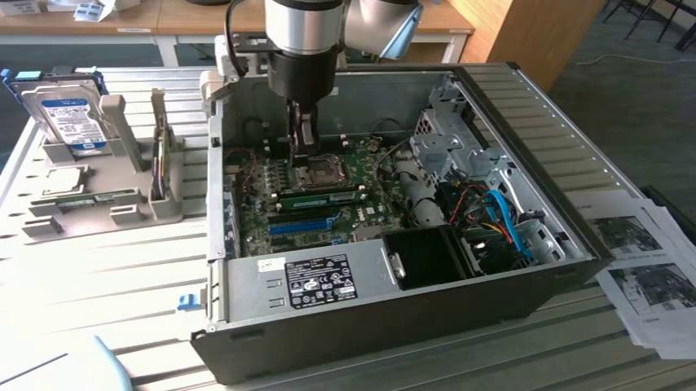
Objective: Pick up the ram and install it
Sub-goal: 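Press down the ram until it locks into place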
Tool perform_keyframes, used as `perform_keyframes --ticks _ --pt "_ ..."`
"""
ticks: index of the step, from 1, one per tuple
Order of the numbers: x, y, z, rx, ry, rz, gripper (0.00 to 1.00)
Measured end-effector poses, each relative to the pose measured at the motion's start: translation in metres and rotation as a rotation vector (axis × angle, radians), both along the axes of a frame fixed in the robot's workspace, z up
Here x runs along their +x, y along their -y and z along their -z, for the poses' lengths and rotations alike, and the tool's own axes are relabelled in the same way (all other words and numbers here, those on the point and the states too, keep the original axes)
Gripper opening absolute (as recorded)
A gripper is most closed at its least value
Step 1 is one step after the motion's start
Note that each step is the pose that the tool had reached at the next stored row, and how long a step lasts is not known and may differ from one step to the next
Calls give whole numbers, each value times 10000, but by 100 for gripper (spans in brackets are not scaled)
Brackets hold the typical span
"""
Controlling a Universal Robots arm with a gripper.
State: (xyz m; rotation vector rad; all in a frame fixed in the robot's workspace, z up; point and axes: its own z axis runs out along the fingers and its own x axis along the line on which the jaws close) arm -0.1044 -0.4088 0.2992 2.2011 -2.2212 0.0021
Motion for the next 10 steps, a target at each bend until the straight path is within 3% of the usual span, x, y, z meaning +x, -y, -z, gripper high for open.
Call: perform_keyframes --ticks 10 --pt "6 0 -171 0 0 0 9"
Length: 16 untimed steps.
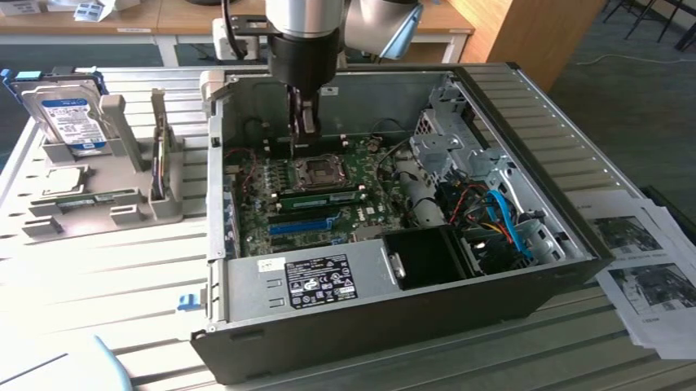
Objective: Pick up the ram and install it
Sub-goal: 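Press down the ram until it locks into place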
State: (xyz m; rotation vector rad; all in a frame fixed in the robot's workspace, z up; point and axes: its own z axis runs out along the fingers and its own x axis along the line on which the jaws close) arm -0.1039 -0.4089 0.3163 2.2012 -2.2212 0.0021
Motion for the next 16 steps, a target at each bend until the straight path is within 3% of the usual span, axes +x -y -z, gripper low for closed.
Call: perform_keyframes --ticks 16 --pt "2 0 -206 -1 0 0 9"
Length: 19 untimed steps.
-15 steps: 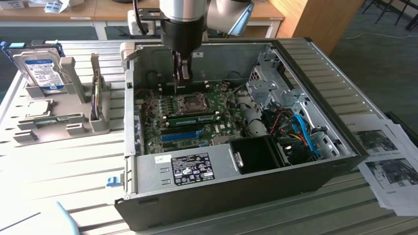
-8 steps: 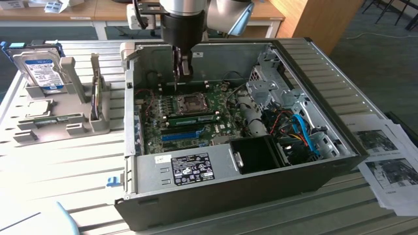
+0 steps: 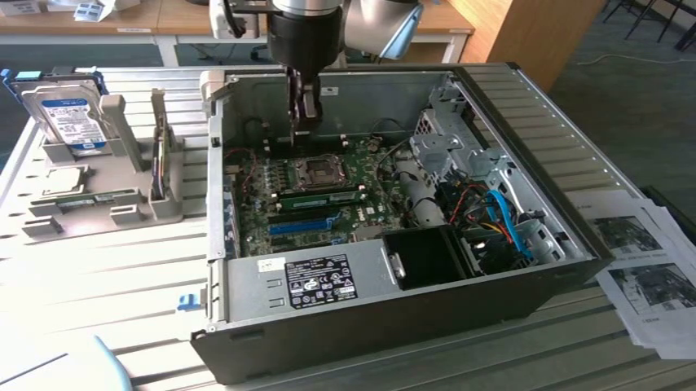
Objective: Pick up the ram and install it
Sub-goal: 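Press down the ram until it locks into place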
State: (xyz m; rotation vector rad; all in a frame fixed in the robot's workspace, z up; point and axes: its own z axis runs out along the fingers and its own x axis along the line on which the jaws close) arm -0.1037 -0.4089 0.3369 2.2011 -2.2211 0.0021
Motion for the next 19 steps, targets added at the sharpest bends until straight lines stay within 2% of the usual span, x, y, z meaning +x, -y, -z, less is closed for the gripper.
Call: perform_keyframes --ticks 6,13,19 --pt "0 0 -63 0 0 0 9" --pt "4 0 -67 -2 -1 -2 9" --pt "60 0 -66 0 0 -1 9"
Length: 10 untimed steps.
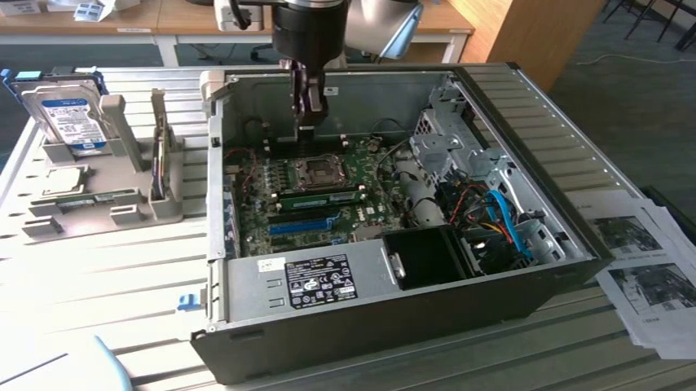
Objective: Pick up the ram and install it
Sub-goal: 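Press down the ram until it locks into place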
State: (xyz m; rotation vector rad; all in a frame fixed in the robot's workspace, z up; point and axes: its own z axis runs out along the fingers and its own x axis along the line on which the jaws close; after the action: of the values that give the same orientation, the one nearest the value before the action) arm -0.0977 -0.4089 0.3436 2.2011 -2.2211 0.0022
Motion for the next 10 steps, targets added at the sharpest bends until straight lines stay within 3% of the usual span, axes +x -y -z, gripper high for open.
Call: perform_keyframes --ticks 10 --pt "144 0 0 0 -2 0 9"
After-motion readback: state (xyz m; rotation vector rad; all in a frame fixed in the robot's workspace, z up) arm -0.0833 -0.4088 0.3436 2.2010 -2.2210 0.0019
